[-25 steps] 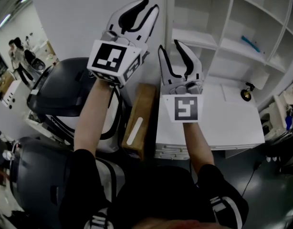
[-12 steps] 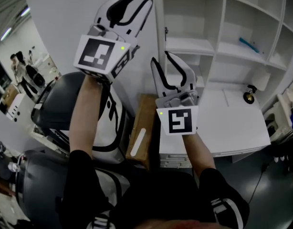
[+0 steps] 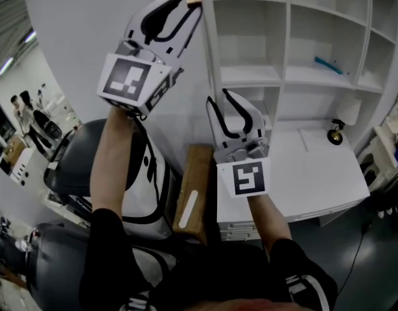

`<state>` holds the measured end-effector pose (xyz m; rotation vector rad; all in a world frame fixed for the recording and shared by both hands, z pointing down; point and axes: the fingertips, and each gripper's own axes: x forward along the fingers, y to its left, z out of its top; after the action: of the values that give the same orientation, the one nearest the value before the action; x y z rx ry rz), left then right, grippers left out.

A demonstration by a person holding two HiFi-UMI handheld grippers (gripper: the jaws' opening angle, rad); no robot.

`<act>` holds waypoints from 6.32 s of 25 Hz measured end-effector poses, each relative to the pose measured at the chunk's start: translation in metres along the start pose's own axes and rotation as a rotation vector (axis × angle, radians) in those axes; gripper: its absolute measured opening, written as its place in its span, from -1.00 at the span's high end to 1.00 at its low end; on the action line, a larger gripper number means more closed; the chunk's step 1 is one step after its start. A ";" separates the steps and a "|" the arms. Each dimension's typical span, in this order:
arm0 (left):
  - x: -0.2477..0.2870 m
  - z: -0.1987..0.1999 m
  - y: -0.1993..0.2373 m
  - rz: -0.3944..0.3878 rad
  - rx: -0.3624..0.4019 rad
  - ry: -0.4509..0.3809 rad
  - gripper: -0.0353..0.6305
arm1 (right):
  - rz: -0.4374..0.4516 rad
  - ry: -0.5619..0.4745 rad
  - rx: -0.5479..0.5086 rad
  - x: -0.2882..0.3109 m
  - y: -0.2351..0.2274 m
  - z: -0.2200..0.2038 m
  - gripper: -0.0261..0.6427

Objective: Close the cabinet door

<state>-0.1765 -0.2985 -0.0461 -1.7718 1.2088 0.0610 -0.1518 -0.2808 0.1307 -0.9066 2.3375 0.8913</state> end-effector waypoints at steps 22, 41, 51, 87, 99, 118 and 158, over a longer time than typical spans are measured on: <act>0.079 0.004 -0.063 -0.111 0.039 -0.086 0.60 | -0.145 0.075 0.174 -0.030 -0.099 -0.025 0.64; 0.166 -0.032 -0.100 -0.066 0.104 -0.024 0.64 | -0.201 0.132 0.347 -0.026 -0.194 -0.086 0.65; 0.210 -0.065 -0.111 -0.056 0.133 -0.027 0.64 | -0.222 0.087 0.425 -0.014 -0.236 -0.125 0.62; 0.287 -0.160 -0.096 0.019 0.145 0.232 0.64 | -0.393 0.165 0.291 0.044 -0.283 -0.220 0.61; 0.284 -0.168 -0.100 0.046 0.056 0.224 0.64 | -0.298 0.372 0.272 0.039 -0.279 -0.222 0.61; 0.058 -0.171 -0.238 -0.108 -0.537 0.146 0.64 | -0.193 0.326 0.347 -0.076 -0.179 -0.158 0.77; -0.274 -0.067 -0.476 0.114 -0.848 0.629 0.86 | -0.187 0.842 0.340 -0.408 0.048 -0.066 0.87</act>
<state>0.0081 -0.1308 0.4472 -2.5624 1.9219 0.0972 0.0731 -0.1331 0.4477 -1.5134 2.8667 -0.0154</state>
